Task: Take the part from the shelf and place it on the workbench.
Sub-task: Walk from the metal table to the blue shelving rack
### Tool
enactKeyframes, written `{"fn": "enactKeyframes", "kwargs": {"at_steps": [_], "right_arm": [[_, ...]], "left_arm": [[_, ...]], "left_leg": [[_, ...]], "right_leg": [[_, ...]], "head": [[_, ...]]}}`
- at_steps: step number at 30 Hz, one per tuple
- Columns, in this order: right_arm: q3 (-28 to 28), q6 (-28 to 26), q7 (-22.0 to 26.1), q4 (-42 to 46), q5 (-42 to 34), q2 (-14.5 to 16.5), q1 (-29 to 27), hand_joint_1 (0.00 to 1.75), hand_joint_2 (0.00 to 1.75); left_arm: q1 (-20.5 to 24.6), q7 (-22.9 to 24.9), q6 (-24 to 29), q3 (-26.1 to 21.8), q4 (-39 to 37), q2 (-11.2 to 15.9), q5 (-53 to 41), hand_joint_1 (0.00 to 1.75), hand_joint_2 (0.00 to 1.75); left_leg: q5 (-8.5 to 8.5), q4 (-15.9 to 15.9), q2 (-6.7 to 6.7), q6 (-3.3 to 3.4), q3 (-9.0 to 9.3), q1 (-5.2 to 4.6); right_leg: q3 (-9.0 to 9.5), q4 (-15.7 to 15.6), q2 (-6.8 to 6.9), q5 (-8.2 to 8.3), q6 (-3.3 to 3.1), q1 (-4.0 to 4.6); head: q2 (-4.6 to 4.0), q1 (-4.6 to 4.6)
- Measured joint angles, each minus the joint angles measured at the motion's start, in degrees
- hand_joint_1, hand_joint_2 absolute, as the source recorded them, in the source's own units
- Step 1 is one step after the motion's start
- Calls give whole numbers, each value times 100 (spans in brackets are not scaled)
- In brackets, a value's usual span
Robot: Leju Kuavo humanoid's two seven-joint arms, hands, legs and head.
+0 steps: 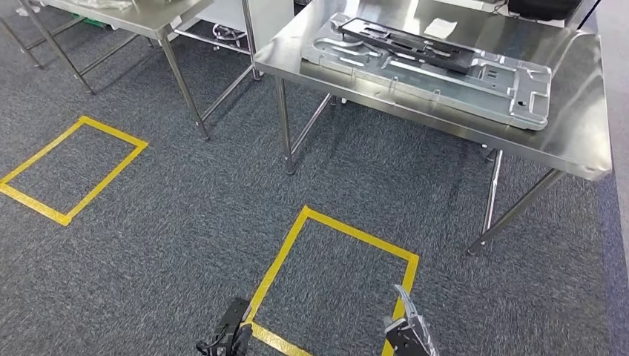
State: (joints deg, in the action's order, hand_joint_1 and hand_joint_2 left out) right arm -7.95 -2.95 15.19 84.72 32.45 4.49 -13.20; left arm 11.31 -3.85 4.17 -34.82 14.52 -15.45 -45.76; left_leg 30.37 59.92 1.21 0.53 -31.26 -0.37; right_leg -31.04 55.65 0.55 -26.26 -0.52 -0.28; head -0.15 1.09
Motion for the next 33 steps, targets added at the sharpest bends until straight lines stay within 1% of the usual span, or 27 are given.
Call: {"fn": "enactKeyframes", "kwargs": {"at_steps": [2,3,4,5,6,7,8,9,10,11,13,14,15,16,17,18,19,20,21,23,24,25,27,29,30,31,33], "right_arm": [[-59,11,7,-47,-55,43,18,0,0],[-86,20,8,-74,-85,56,22,0,0],[-109,31,9,-100,-109,65,22,0,0],[-132,44,10,-126,-129,73,23,0,0],[-153,59,11,-149,-145,82,26,0,0],[-172,70,13,-169,-155,93,30,0,0],[-188,77,14,-185,-159,103,38,0,0],[-202,81,16,-199,-159,110,47,0,0],[-213,82,19,-211,-160,114,55,0,0],[-219,82,20,-222,-165,115,59,0,0],[-230,82,26,-250,-196,115,58,0,0],[-237,80,34,-265,-227,115,59,0,0],[-243,78,45,-280,-261,116,61,0,0],[-247,75,60,-296,-298,119,63,0,0],[-250,72,78,-316,-336,124,63,0,0],[-250,69,97,-343,-370,132,58,0,0],[-250,67,116,-375,-406,143,50,0,0],[-250,63,138,-410,-439,154,40,0,0],[-250,58,158,-443,-462,166,33,0,0],[-250,38,200,-500,-494,192,31,0,0],[-250,26,218,-529,-505,208,38,0,0],[-250,13,232,-559,-521,227,44,0,0],[-249,-6,258,-616,-561,262,44,0,0],[-248,-6,281,-657,-601,291,37,0,0],[-247,0,288,-673,-624,308,44,0,0],[-246,10,291,-688,-649,327,56,0,0],[-243,41,291,-722,-700,355,76,0,0]], "left_arm": [[-6,14,-30,5,0,7,-24,0,0],[-14,22,-54,10,-1,11,-42,0,0],[-23,33,-79,19,-1,19,-62,0,0],[-29,43,-102,30,-1,26,-79,0,0],[-29,51,-117,40,-1,33,-89,0,0],[-27,55,-125,52,-1,40,-96,0,0],[-21,57,-131,64,-1,46,-98,0,0],[-17,58,-137,76,-1,50,-99,0,0],[-15,59,-142,87,-1,52,-99,0,0],[-15,61,-145,95,-1,55,-99,0,0],[-18,63,-146,109,-1,57,-101,0,0],[-15,64,-143,119,-1,57,-102,0,0],[-12,64,-137,127,0,57,-104,0,0],[-12,64,-123,134,0,58,-106,0,0],[-17,63,-107,138,0,58,-109,0,0],[-25,63,-92,139,0,59,-113,0,0],[-36,63,-80,141,-1,59,-117,0,0],[-45,63,-76,144,-1,59,-121,0,0],[-50,61,-74,148,-1,59,-125,0,0],[-49,57,-75,165,-1,58,-140,0,0],[-48,56,-77,178,-1,58,-149,0,0],[-47,55,-78,190,-1,57,-157,0,0],[-47,55,-80,209,-1,54,-162,0,0],[-40,53,-82,225,-1,51,-165,0,0],[-33,49,-85,232,-1,50,-166,0,0],[-28,45,-89,235,-1,50,-167,0,0],[-29,39,-98,238,-1,50,-170,0,0]], "left_leg": [[385,737,-56,-48,-347,26],[523,1108,-64,-69,-523,39],[559,1329,-66,-86,-629,52],[480,1332,-66,-99,-633,66],[296,1093,-68,-109,-520,83],[78,703,-82,-115,-334,101],[-75,316,-109,-115,-155,109],[-173,30,-136,-97,-25,115],[-200,-116,-158,-72,30,111],[-188,-144,-168,-37,27,97],[-233,-161,-149,51,3,95],[-259,-179,-136,94,-3,99],[-282,-196,-120,131,-12,109],[-297,-203,-104,156,-23,110],[-304,-203,-89,169,-39,104],[-307,-200,-71,176,-54,98],[-309,-196,-52,179,-65,92],[-310,-192,-36,180,-72,89],[-309,-188,-23,179,-72,87],[-303,-183,-3,171,-64,80],[-298,-177,5,154,-66,71],[-299,-175,17,129,-72,63],[-303,-183,55,62,-81,55],[-261,-148,65,-8,-92,57],[-168,-24,43,-38,-139,59],[-14,216,10,-62,-241,63],[356,941,-45,-91,-568,74]], "right_leg": [[-20,-5,-16,19,-29,-3],[-35,5,-29,22,-33,-2],[-46,19,-46,22,-34,-2],[-55,39,-67,21,-31,-4],[-62,66,-92,14,-21,-9],[-73,103,-117,2,-3,-14],[-93,152,-140,-15,25,-6],[-121,196,-164,-28,57,-1],[-152,228,-180,-33,91,6],[-178,243,-192,-25,126,10],[-206,255,-194,-16,192,-6],[-238,321,-172,-72,224,-15],[-312,485,-145,-193,253,-21],[-434,760,-116,-369,278,-30],[-603,1125,-99,-570,298,-36],[-772,1493,-94,-731,312,-42],[-887,1746,-91,-803,318,-46],[-907,1807,-88,-766,315,-47],[-818,1647,-84,-626,303,-46],[-434,911,-26,-251,248,-28],[-262,563,12,-140,209,-5],[-156,337,45,-90,174,19],[-116,204,38,-102,121,54],[-98,143,-8,-64,74,18],[-83,105,-24,-43,46,0],[-70,76,-40,-25,22,-17],[-81,84,-68,-20,-2,-5]], "head": [[0,-13],[0,-15],[0,-16],[0,-16],[0,-17],[0,-18],[0,-19],[0,-20],[0,-19],[0,-17],[0,-13],[0,-4],[0,8],[0,20],[0,30],[0,31],[0,30],[0,30],[0,30],[0,31],[0,31],[0,30],[0,30],[0,27],[0,15],[0,2],[0,-23]]}}
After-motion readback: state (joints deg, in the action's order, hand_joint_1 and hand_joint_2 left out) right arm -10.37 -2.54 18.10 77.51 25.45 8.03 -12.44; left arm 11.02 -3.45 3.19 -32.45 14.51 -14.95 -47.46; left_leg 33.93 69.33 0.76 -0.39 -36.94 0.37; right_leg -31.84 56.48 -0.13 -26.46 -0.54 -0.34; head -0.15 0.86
